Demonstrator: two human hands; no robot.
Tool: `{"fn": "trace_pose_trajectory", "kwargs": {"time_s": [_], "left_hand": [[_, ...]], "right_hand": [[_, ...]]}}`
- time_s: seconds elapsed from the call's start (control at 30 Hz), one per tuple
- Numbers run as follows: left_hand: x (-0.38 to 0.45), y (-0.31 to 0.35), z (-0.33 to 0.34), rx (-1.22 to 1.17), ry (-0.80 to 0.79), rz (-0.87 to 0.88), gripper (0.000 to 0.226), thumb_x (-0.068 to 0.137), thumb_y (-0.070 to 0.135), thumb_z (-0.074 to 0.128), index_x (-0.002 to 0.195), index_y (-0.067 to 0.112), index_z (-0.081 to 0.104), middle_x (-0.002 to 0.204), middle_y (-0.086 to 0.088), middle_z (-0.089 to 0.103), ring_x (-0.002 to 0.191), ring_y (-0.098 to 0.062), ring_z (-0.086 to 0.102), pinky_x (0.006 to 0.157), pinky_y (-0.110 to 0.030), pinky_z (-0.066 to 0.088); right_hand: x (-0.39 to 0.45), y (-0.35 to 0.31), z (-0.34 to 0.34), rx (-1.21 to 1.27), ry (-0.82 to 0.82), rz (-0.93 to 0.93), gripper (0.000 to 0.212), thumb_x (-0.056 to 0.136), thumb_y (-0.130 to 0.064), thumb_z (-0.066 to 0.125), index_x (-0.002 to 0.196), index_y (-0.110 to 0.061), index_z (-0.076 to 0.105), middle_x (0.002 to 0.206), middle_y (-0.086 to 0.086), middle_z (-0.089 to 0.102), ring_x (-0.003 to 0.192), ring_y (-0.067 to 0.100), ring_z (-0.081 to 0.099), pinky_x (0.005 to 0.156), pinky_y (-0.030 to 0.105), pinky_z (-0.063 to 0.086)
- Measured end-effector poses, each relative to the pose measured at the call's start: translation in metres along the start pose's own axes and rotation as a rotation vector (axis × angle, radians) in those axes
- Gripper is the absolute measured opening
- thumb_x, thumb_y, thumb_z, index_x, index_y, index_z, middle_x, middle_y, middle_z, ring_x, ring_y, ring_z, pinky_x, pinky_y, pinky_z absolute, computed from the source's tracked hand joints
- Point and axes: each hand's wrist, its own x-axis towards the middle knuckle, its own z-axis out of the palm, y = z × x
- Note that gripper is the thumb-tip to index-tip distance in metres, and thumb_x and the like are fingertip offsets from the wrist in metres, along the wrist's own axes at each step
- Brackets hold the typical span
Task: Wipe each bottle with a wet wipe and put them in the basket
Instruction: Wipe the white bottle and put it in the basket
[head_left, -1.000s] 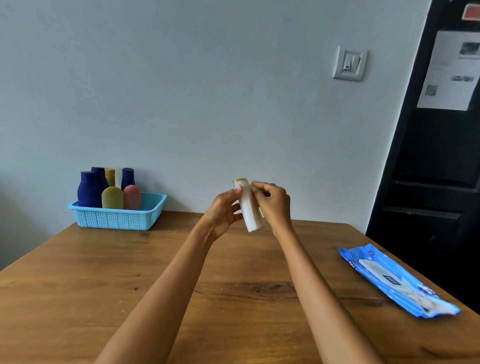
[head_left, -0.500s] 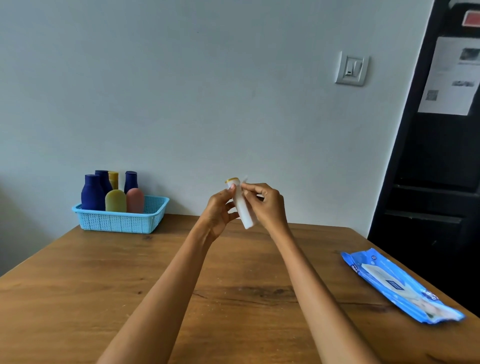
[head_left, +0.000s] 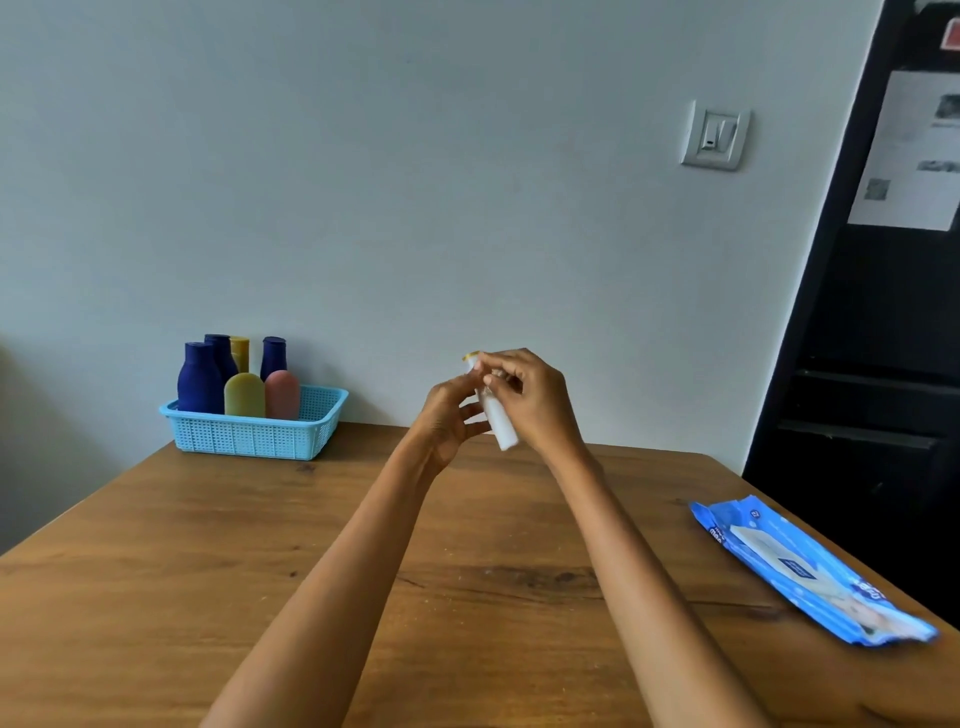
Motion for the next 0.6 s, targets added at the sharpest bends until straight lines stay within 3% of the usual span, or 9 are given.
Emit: {"fn": "trace_pose_trajectory", "kwargs": {"time_s": [0.13,0.3,0.37,0.5,0.6], "left_hand": [[0.003,0.007,-0.011,-0.096,0.109,0.019,0.03,0.094,0.036,0.052,0.1,0.008,0.063,0.095,-0.008,0.064,0.085,-0.022,0.063,0.065,-0.033,0.053],[0.002,0.011,-0.023,-0.157,0.162,0.004,0.04,0.094,0.034,0.053,0.12,0.003,0.05,0.1,-0.009,0.058,0.091,-0.026,0.061,0.071,-0.038,0.053],[0.001,0.012,-0.025,-0.185,0.149,-0.009,0.036,0.094,0.032,0.052,0.117,0.003,0.051,0.099,-0.008,0.057,0.091,-0.026,0.06,0.071,-0.038,0.053],[-0.002,0.008,-0.016,-0.137,0.024,-0.073,0.027,0.094,0.031,0.053,0.106,0.007,0.058,0.101,-0.008,0.06,0.09,-0.024,0.06,0.077,-0.039,0.052],[-0.005,0.01,-0.005,-0.129,-0.035,-0.064,0.024,0.096,0.03,0.049,0.1,0.01,0.062,0.089,-0.004,0.064,0.08,-0.019,0.063,0.07,-0.035,0.052]], "right_hand": [[-0.001,-0.005,0.001,0.006,-0.088,-0.015,0.022,0.086,-0.008,0.063,0.101,-0.018,0.074,0.095,-0.001,0.068,0.084,0.008,0.061,0.071,0.016,0.048],[-0.002,0.008,-0.012,0.014,-0.239,0.125,0.019,0.08,-0.003,0.064,0.078,-0.02,0.074,0.08,-0.009,0.067,0.072,-0.001,0.059,0.062,0.004,0.043],[-0.004,0.017,-0.014,0.073,-0.161,0.168,0.02,0.081,-0.001,0.063,0.083,-0.019,0.073,0.081,-0.011,0.067,0.073,-0.003,0.058,0.065,0.005,0.044],[0.003,0.023,-0.011,0.42,0.245,0.256,0.02,0.087,-0.007,0.063,0.104,-0.016,0.067,0.098,-0.003,0.069,0.091,0.007,0.063,0.081,0.019,0.05],[0.005,0.015,0.0,0.529,0.192,0.32,0.026,0.092,-0.011,0.057,0.117,-0.011,0.064,0.11,0.001,0.067,0.099,0.01,0.062,0.089,0.023,0.05]]}}
